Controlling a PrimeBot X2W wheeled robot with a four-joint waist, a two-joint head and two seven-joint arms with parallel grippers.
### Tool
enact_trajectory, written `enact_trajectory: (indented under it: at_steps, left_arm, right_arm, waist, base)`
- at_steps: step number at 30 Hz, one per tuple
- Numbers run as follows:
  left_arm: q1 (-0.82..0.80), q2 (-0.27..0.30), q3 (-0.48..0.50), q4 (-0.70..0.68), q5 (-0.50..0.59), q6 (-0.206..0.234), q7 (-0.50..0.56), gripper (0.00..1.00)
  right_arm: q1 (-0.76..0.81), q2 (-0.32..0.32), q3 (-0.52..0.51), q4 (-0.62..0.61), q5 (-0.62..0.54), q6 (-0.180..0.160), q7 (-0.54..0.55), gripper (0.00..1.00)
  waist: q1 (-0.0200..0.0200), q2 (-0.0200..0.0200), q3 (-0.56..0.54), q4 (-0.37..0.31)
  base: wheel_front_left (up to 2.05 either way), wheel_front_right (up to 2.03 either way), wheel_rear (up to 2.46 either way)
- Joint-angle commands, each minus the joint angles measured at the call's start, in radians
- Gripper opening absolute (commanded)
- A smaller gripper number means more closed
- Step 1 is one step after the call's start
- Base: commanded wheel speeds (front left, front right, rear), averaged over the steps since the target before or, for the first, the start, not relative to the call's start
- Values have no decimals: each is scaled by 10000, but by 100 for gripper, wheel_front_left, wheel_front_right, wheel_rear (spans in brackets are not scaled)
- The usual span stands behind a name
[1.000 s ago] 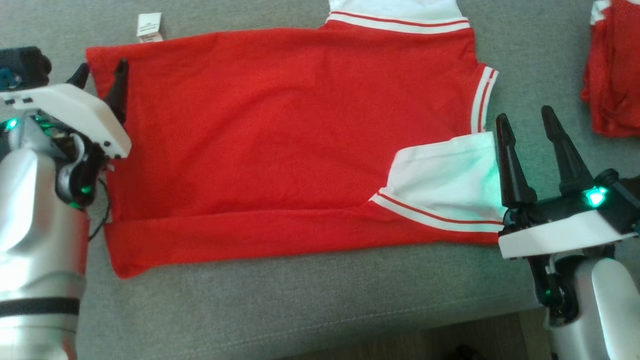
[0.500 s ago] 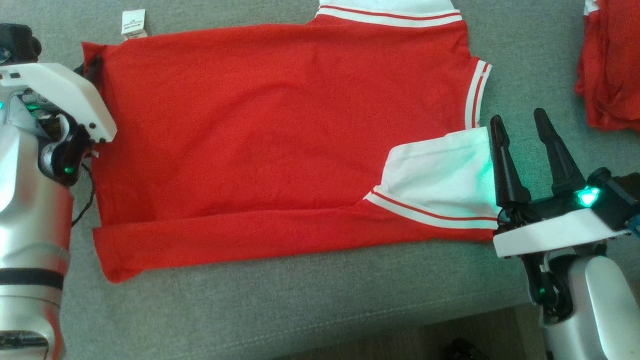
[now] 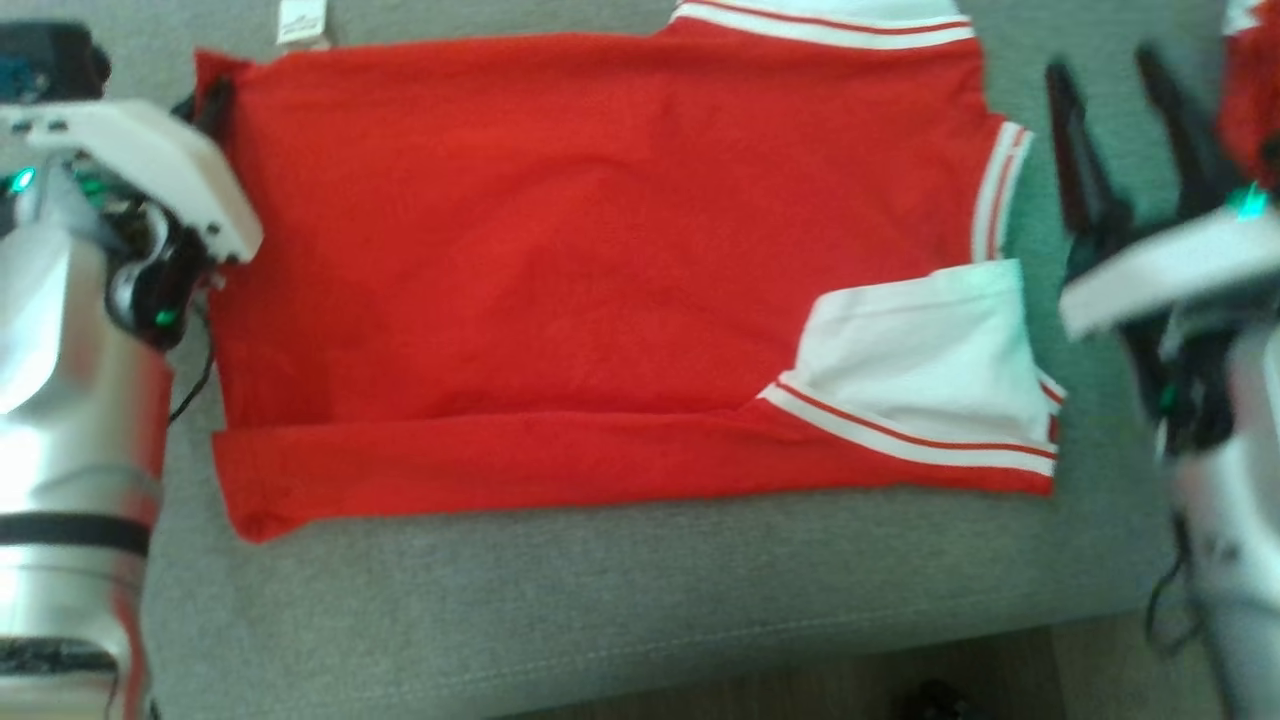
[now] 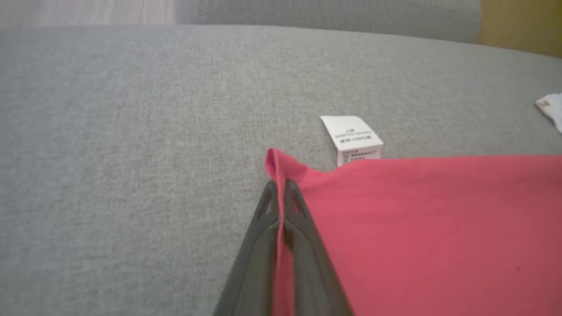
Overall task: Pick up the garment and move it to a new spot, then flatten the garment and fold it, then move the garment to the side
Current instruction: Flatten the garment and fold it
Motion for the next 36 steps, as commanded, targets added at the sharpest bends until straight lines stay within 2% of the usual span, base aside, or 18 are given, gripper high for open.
enact_trajectory:
  at_steps: [1,8,15,26,27,29,36]
  left_arm:
    - [-538,284,153,-357,-6,-17,-105,0]
    - [-1166,-248,-251,-439,49,-38,-314,0]
    - [-1696,-696,-635,-391,7,-66,-556,0]
    - [-2091,-895,-1012,-71,-224,-93,-950,0]
    - [-2095,-887,-1036,-31,-254,-94,-973,0]
    - [-2091,-865,-1078,50,-318,-96,-1002,0]
    - [-2022,-677,-1149,212,-550,-101,-1066,0]
  right_arm:
    - [-586,-316,270,23,202,37,196,100]
    - [-3403,-1124,1044,2188,1210,37,1288,100]
    - [-5842,-1724,2109,4389,1666,37,2266,100]
    - [-7900,-1813,3771,6583,2307,37,3221,100]
    - [-7989,-1827,3901,6679,2386,37,3289,93]
    - [-8116,-1869,4089,6807,2590,37,3342,0]
    - [-8187,-2049,4417,6551,3148,37,2452,0]
  waist:
    - [0,0,268,287]
    - [0,0,999,1009]
    - [0,0,1596,1584]
    - [0,0,2031,1831]
    - [0,0,2022,1827]
    - [0,0,1978,1815]
    - [0,0,1604,1680]
  base:
    - [0,0,0]
    - [0,0,0]
    - [0,0,0]
    - [0,0,0]
    - [0,0,0]
    - [0,0,0]
    - [0,0,0]
